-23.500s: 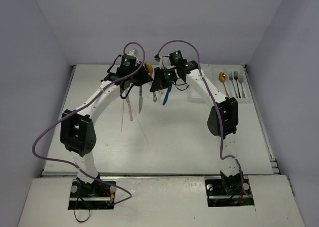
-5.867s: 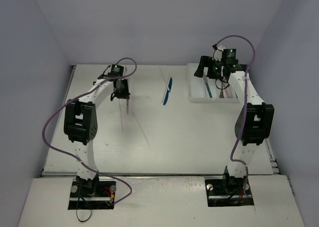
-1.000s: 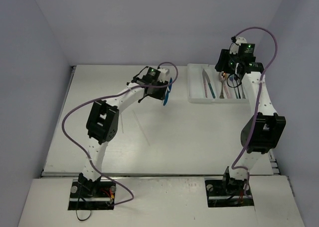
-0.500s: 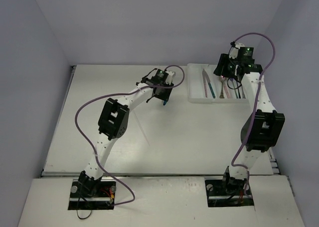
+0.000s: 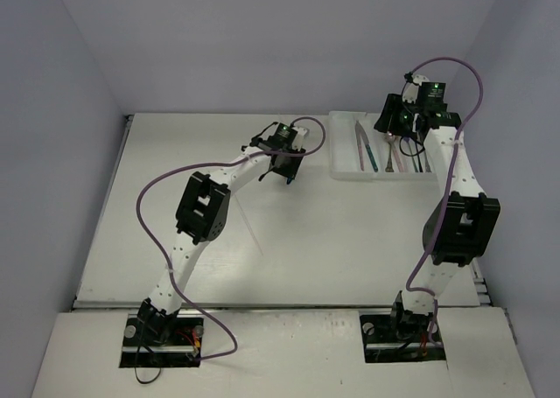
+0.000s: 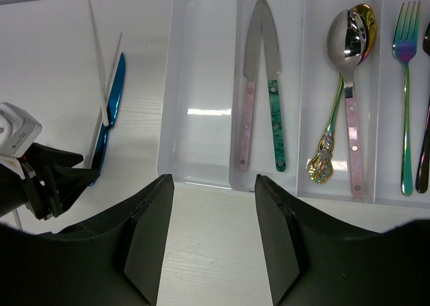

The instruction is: Sort the eating utensils into containers

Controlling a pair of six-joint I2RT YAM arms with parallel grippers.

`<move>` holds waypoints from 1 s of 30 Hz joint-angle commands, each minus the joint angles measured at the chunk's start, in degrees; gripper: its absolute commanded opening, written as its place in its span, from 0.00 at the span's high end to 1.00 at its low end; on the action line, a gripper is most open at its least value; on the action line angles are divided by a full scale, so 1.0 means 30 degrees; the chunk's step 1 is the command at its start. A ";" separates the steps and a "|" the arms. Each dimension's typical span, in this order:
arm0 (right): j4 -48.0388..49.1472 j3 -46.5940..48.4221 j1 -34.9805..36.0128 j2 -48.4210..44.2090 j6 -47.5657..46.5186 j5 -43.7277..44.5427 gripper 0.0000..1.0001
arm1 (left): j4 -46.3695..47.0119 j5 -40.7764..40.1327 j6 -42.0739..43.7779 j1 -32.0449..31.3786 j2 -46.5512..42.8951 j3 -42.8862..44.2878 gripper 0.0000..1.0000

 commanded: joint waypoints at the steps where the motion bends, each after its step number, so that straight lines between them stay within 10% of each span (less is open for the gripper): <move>1: 0.0710 0.0058 -0.0137 -0.0143 0.0218 -0.0463 0.51 | 0.0210 -0.0932 0.0374 -0.0307 -0.0839 0.0986 0.61; 30: 0.0690 0.0116 -0.0274 -0.0044 0.0335 -0.0824 0.51 | 0.0025 -0.1725 0.0803 -0.1126 -0.0270 0.1777 0.61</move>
